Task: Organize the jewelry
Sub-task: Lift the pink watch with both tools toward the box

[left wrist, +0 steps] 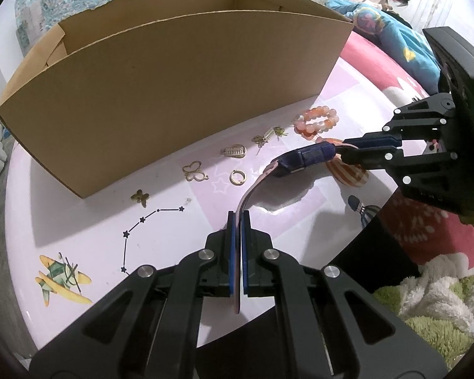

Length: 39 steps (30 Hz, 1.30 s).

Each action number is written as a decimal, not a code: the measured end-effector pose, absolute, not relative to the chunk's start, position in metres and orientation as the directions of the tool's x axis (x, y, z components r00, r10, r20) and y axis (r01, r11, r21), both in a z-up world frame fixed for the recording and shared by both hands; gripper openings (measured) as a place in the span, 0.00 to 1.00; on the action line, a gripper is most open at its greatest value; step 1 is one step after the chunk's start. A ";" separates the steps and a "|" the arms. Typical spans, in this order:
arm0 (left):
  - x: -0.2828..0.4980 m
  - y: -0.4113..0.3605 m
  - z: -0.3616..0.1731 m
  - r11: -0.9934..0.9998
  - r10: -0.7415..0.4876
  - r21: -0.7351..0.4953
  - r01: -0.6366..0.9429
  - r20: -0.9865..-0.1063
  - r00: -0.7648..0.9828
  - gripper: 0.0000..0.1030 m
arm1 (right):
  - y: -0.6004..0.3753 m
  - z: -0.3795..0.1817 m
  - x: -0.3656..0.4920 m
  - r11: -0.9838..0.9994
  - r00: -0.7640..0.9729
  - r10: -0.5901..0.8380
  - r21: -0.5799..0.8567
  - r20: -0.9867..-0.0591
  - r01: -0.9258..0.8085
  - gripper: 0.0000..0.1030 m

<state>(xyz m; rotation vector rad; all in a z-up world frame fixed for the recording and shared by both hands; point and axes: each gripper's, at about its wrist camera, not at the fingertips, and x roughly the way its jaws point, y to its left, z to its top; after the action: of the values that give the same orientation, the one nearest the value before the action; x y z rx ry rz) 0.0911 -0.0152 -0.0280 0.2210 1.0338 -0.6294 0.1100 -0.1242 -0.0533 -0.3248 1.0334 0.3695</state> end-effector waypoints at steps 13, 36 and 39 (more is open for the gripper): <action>0.094 -0.021 -0.028 0.823 -0.346 -0.102 0.559 -0.871 0.350 0.03 | -0.138 -0.050 0.109 0.905 0.464 0.157 -0.061 -0.872 -0.421 0.07; 0.095 -0.019 -0.026 0.834 -0.335 -0.096 0.543 -0.870 0.361 0.03 | -0.150 -0.043 0.104 0.918 0.490 0.160 -0.053 -0.857 -0.393 0.06; 0.093 -0.021 -0.025 0.835 -0.331 -0.088 0.543 -0.869 0.369 0.03 | -0.152 -0.043 0.102 0.920 0.499 0.158 -0.056 -0.852 -0.388 0.05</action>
<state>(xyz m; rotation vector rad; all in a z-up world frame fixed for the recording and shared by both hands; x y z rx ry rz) 0.0927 -0.0211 -0.0251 0.2283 1.0533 -0.5674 0.1024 -0.1525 -0.0429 -0.2542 0.9971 0.3342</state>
